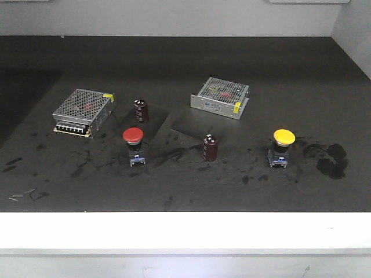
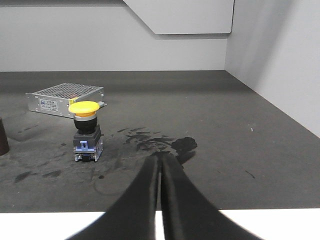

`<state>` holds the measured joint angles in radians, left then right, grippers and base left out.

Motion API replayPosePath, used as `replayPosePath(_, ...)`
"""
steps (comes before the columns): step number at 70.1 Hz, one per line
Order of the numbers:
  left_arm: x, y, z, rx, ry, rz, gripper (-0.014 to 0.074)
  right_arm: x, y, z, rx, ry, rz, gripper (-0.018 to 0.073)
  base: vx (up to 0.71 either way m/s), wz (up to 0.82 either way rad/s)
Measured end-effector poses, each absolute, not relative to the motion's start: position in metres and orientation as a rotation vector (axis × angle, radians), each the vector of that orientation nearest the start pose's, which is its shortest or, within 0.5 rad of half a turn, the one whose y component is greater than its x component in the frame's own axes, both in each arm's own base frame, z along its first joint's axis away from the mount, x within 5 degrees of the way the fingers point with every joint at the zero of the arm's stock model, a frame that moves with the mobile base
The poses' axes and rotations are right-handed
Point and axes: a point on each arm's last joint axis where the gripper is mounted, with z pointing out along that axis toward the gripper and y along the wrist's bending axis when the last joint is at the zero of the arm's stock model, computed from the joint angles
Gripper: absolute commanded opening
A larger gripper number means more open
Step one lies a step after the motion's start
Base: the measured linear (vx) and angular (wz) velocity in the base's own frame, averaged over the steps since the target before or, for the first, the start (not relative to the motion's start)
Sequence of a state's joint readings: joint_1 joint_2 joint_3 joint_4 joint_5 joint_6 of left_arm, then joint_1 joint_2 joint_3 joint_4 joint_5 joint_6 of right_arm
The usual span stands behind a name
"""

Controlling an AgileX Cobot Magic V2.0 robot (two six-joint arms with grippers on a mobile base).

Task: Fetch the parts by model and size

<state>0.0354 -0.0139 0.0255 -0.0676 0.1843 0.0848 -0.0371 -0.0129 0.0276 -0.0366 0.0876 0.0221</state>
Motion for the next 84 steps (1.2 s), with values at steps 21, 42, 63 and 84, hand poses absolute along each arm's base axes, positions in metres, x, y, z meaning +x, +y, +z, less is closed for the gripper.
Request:
replayPosePath(21,0.0559,0.0008,0.1886,-0.005,1.679,0.03,-0.0006,0.0566,-0.0024,0.1966,0.021,1.586,-0.043,-0.0009,0.0,0.0)
replayPosePath(42,0.0559,0.0008,0.1886,-0.005,1.679,0.03,-0.0006,0.0566,-0.0024,0.1966,0.021,1.586,-0.043,-0.0009,0.0,0.0)
replayPosePath(63,0.0559,0.0008,0.1886,-0.005,1.679,0.03,-0.0006,0.0566,-0.0024,0.1966,0.021,1.586,-0.043,-0.0009,0.0,0.0)
replayPosePath(84,0.056,0.0009,0.1894,-0.005,1.671,0.031,-0.0006,0.0566,-0.0024,0.1966,0.02,1.586,-0.044,-0.0009,0.0,0.0)
